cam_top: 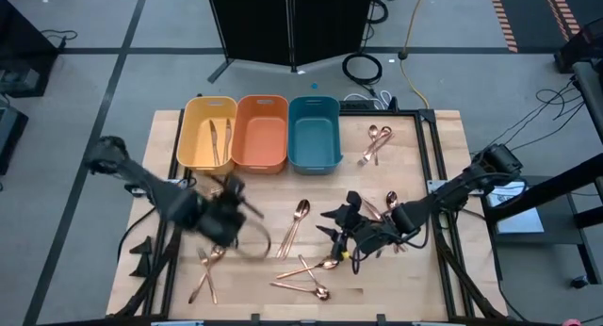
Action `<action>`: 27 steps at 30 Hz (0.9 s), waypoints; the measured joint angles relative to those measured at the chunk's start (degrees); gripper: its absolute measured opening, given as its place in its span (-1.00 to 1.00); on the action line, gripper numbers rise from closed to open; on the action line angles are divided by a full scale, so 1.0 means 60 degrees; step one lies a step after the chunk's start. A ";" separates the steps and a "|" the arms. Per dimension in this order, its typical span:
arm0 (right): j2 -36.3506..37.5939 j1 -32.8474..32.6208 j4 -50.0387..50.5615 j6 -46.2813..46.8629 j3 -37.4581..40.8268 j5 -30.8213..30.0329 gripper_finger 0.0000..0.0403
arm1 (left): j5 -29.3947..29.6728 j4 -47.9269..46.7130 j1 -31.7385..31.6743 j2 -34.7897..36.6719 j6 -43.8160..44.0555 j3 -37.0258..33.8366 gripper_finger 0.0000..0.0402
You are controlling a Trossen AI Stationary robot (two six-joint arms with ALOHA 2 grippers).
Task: Sort silverware
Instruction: Put the gold table knife into the yellow bin
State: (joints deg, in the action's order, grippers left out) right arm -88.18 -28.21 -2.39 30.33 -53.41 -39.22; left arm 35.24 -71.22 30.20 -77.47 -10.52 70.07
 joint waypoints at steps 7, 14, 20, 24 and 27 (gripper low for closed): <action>-0.0004 0.0078 0.0589 -0.0029 0.0000 0.0055 -0.18 | -0.0129 0.0061 -0.3720 0.1788 -0.4666 -0.0034 -0.88; -0.0007 0.0199 0.1441 0.0044 0.0000 0.0018 -0.18 | -0.0393 0.0000 -0.7464 0.2238 -0.8688 -0.0034 -0.88; -0.0007 0.0453 0.1710 -0.0317 0.0000 0.0015 -0.18 | 0.0098 -0.0059 -0.9636 0.1701 -1.1123 -0.0038 -0.88; -0.0011 0.0590 0.2095 -0.0350 0.0000 0.0021 -0.18 | 0.0287 -0.0377 -1.0426 0.1135 -1.1862 -0.0038 -0.88; -0.0011 0.0686 0.2432 -0.0342 0.0000 0.0023 -0.18 | 0.0298 -0.0826 -1.0696 0.0569 -1.1827 -0.0038 -0.88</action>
State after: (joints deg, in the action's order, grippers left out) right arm -88.25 -24.10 12.20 28.28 -53.41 -39.09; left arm 37.03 -76.18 -33.98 -74.05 -81.48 69.84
